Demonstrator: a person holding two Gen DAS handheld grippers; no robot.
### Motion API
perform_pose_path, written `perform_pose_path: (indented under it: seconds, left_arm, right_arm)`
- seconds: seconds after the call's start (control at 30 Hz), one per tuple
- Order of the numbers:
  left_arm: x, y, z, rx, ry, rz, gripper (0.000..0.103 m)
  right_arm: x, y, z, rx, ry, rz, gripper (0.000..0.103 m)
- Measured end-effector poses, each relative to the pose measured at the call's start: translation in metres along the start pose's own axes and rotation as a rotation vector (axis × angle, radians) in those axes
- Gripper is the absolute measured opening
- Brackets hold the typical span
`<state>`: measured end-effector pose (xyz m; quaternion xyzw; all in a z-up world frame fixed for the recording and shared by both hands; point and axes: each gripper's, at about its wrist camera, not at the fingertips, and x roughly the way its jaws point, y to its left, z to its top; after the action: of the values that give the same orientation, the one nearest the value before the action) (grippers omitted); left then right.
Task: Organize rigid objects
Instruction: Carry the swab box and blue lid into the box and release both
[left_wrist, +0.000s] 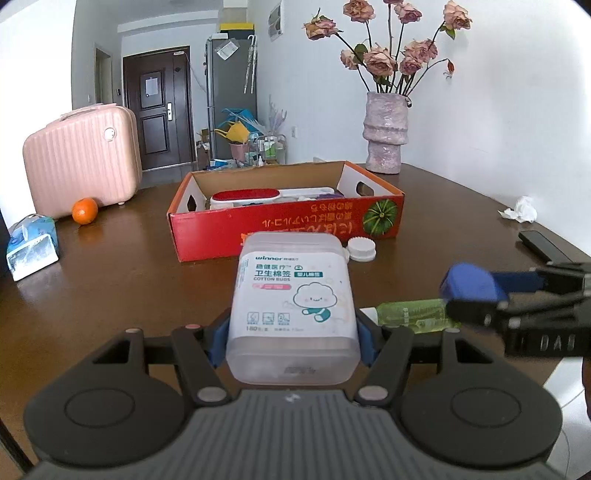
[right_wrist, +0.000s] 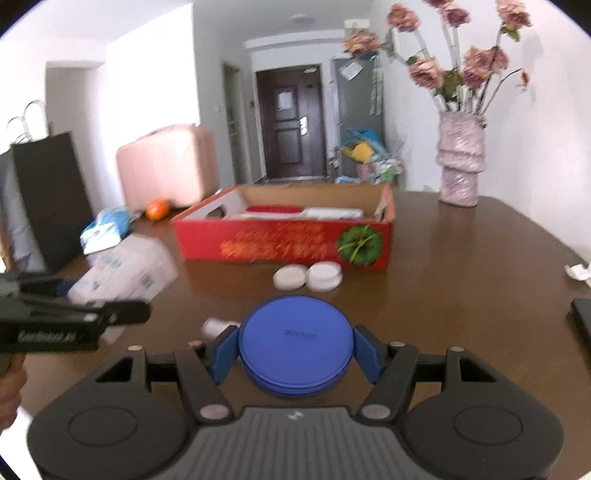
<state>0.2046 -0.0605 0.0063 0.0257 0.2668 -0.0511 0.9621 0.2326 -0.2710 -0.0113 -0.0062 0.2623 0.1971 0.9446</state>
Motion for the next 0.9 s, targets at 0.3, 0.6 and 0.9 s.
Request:
perform_pose_path:
  seconds: [0.3,0.6,0.9]
  left_arm:
    - [-0.008,-0.002,-0.01,0.013,0.011,-0.007,0.065]
    - [0.01,0.007,-0.007,-0.002,0.035,-0.007,0.065]
    - [0.054,0.028,0.048,0.023,-0.011,-0.086,0.065]
  right_arm:
    - [0.003,0.027,-0.024,-0.049,0.09,0.094,0.065]
    - [0.026,0.028,-0.019,-0.044,0.115,0.093,0.065]
    - [0.052,-0.002,0.035,-0.057,0.03,0.025,0.065]
